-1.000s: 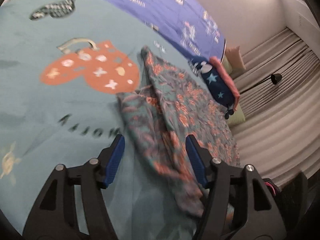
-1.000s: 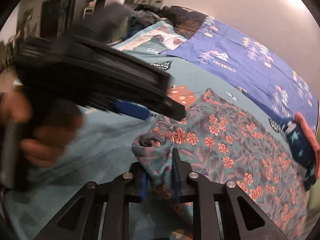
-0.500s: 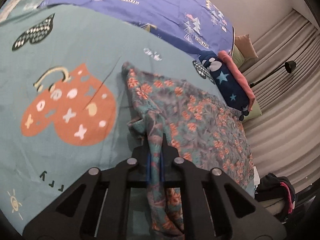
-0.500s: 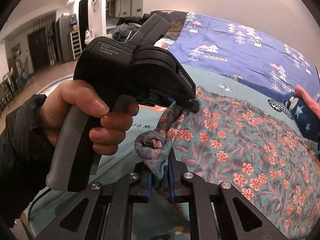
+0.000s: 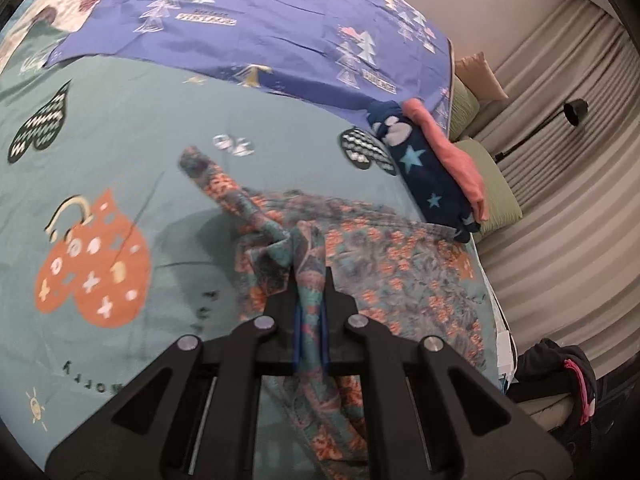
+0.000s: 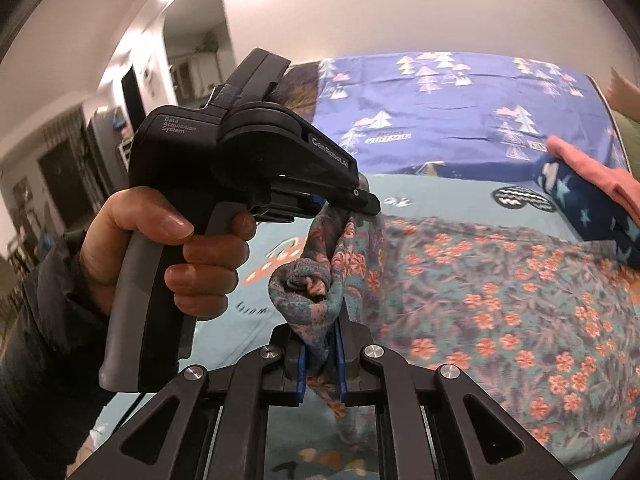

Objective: Fold small clothes
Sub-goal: 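Grasp the floral garment's end with the right gripper and lift it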

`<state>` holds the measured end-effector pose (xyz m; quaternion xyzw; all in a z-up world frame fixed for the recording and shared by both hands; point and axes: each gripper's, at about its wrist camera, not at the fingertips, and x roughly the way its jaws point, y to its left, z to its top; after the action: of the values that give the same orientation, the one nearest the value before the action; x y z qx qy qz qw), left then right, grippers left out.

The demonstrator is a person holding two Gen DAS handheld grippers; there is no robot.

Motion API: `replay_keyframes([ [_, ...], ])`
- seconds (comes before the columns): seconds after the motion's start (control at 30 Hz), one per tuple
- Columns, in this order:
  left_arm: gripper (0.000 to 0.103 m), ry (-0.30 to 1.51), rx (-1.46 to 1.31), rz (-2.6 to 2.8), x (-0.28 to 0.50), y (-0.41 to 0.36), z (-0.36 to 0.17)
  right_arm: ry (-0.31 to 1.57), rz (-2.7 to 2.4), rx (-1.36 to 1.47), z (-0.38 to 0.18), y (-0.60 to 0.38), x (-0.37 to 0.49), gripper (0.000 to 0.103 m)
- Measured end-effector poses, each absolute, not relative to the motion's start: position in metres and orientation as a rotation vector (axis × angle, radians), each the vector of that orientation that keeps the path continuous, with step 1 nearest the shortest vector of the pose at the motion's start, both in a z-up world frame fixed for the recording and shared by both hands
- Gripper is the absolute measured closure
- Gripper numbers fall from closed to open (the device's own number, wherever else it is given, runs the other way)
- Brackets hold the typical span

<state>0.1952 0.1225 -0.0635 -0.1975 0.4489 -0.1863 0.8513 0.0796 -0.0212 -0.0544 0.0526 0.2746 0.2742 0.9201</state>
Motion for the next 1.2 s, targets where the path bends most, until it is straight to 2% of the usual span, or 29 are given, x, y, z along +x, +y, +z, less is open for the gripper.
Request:
replay_keyframes([
  [0.53, 0.095, 0.955, -0.212, -0.505, 0.212, -0.041, -0.029, 0.523, 0.431, 0.426, -0.059, -0.178, 0.085, 0.095],
  [0.8, 0.095, 1.004, -0.114, -0.573, 0.213, -0.123, -0.041, 0.532, 0.350, 0.525, -0.076, -0.239, 0.074, 0.095],
  [1.2, 0.095, 1.076, -0.020, -0.641, 0.204, -0.202, -0.068, 0.554, 0.260, 0.625, -0.104, -0.291, 0.049, 0.095],
])
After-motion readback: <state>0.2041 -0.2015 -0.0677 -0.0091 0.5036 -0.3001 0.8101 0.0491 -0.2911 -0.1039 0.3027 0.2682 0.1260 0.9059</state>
